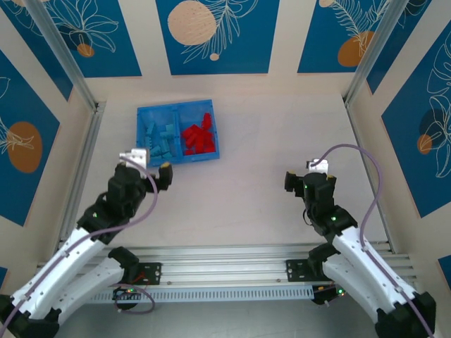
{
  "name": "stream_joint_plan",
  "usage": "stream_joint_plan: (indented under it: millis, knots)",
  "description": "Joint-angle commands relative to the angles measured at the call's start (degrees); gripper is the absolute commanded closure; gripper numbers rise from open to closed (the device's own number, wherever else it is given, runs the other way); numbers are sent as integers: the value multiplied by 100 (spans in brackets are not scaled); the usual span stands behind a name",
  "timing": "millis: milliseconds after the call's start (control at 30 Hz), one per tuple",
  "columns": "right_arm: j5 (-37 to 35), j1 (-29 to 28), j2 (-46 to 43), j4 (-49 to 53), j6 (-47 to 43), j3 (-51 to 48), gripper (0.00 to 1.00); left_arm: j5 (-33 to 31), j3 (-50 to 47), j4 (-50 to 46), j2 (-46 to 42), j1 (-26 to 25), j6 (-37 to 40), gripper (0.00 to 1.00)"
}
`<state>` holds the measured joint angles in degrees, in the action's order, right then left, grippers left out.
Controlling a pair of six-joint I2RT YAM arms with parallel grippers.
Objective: Sort the legos into containers by color
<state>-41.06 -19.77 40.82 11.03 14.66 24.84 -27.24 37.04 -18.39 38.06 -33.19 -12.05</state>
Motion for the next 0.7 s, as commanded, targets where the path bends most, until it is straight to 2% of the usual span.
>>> stream_joint_plan:
  millis: [0, 133, 300, 333, 400, 467, 500, 567, 600, 633, 667]
  knots:
    - [641, 757, 922, -2125, -396, -130, 0, -628, -957, 1014, -326, 81, 1035, 0]
    - [1305, 1498, 2608, -3583, -294, -4, 0, -640, -1931, 2440, -211, 382, 1833, 0]
    - [1707, 1727, 4569, -5059, -469, 338, 0, 488, -2455, 3871, 547, 1484, 1633, 0]
    - [1640, 1593, 4475, -4608, -536, 439, 1, 787, -2534, 4256, 783, 1729, 1465, 0]
    - [1975, 1601, 4472, -5105, -692, 190, 1, 1189, -2585, 4898, 1394, 2107, 1260, 0]
    - [2772, 1840, 4560, -5892, -698, -247, 0, 1398, -2497, 5535, 2233, 2282, 1308, 0]
    - [2673, 1850, 4805, -6512, -659, -367, 0, 1466, -2413, 5751, 2614, 2319, 1355, 0]
    - [2553, 1801, 4602, -5821, -654, -195, 1, 1583, -2141, 6122, 3312, 2360, 1456, 0]
    - [2474, 1764, 4707, -6219, -716, -302, 1, 1638, -2042, 6288, 3540, 2401, 1486, 0]
    - [2313, 1688, 4648, -6077, -728, -268, 0, 1675, -1963, 6508, 3782, 2440, 1594, 0]
    - [2450, 1758, 4646, -5983, -695, -249, 0, 1673, -1876, 6644, 4016, 2497, 1651, 0]
